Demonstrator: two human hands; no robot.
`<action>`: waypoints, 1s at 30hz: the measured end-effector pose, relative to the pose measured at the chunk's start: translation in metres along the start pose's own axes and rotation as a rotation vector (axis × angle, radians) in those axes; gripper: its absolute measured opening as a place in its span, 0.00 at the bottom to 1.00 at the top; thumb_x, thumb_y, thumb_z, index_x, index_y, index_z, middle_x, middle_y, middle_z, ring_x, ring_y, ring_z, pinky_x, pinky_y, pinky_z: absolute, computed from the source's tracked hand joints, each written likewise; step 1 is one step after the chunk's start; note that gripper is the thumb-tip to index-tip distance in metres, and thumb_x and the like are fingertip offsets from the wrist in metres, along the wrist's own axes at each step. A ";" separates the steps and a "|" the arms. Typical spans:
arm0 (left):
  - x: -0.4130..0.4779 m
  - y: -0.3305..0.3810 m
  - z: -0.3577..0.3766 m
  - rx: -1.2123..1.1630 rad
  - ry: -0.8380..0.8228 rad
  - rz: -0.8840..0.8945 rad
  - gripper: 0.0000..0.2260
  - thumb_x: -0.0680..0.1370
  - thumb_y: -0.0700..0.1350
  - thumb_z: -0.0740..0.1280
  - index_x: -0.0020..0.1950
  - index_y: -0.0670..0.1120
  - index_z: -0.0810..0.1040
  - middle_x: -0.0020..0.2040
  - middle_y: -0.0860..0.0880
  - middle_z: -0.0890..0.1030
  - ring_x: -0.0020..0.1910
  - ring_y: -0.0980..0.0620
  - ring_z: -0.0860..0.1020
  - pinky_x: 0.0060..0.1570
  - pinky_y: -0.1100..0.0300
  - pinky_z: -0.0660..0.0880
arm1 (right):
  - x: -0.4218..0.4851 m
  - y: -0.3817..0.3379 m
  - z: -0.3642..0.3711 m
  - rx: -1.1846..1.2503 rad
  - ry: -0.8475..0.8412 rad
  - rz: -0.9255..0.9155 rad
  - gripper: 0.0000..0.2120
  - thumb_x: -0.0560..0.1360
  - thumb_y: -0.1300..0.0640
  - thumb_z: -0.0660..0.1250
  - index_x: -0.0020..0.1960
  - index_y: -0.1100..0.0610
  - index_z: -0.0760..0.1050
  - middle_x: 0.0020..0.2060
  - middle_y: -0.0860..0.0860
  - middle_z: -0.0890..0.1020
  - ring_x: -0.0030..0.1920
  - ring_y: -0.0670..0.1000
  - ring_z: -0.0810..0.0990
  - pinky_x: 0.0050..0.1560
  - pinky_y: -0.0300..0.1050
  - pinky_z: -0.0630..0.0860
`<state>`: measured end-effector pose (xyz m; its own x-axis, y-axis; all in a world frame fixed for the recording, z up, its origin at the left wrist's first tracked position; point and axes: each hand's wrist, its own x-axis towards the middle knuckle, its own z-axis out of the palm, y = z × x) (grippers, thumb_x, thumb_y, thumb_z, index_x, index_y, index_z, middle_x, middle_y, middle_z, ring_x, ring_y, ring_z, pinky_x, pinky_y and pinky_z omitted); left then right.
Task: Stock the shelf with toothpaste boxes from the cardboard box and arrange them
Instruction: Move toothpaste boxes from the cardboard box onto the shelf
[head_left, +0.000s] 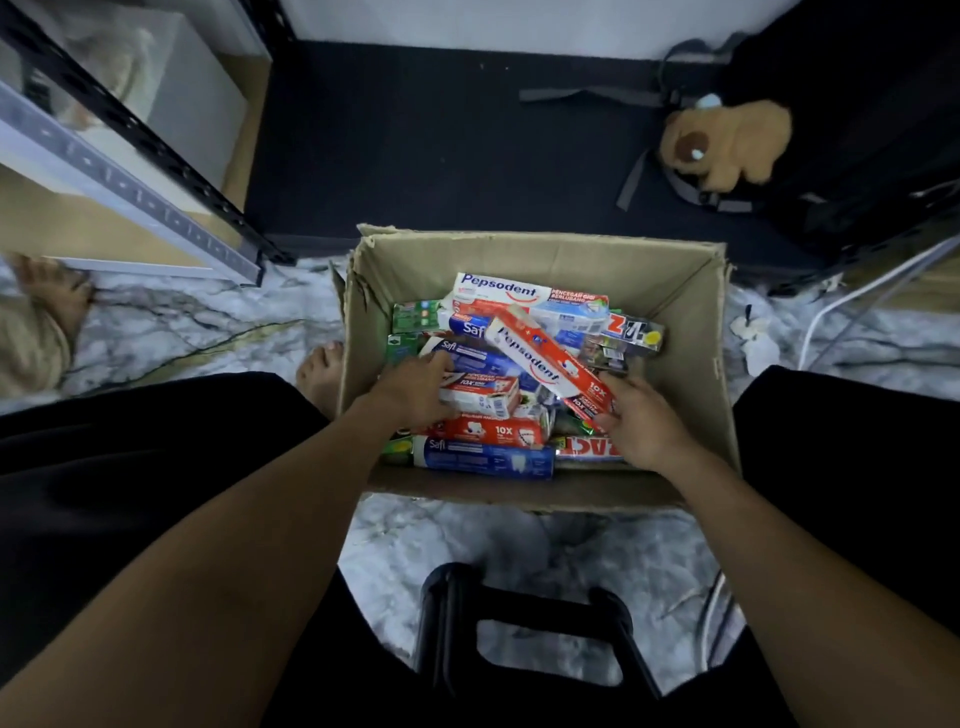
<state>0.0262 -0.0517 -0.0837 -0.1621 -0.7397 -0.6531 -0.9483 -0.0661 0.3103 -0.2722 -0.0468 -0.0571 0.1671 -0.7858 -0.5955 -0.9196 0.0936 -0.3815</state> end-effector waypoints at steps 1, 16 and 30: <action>0.000 -0.001 0.001 0.031 -0.002 0.023 0.29 0.73 0.57 0.73 0.69 0.50 0.68 0.69 0.47 0.73 0.64 0.44 0.73 0.62 0.51 0.72 | 0.000 0.000 0.004 0.027 -0.013 -0.001 0.28 0.77 0.60 0.68 0.74 0.55 0.65 0.70 0.60 0.68 0.67 0.59 0.73 0.69 0.49 0.69; -0.015 0.009 -0.004 0.158 0.102 0.143 0.24 0.74 0.51 0.73 0.68 0.47 0.73 0.66 0.46 0.75 0.63 0.43 0.75 0.62 0.47 0.75 | 0.010 -0.025 0.027 0.276 0.070 0.039 0.23 0.76 0.52 0.71 0.67 0.58 0.70 0.63 0.55 0.79 0.61 0.57 0.79 0.58 0.50 0.75; -0.043 0.043 -0.029 0.029 0.240 0.060 0.25 0.71 0.55 0.76 0.65 0.47 0.78 0.61 0.46 0.81 0.57 0.46 0.79 0.58 0.53 0.75 | -0.023 -0.016 0.001 0.254 0.183 0.033 0.17 0.75 0.51 0.71 0.62 0.56 0.76 0.52 0.54 0.85 0.51 0.56 0.83 0.49 0.41 0.75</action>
<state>0.0000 -0.0421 -0.0227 -0.1524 -0.8798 -0.4503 -0.9468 -0.0006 0.3218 -0.2612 -0.0299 -0.0383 0.0511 -0.8745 -0.4824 -0.8011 0.2525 -0.5426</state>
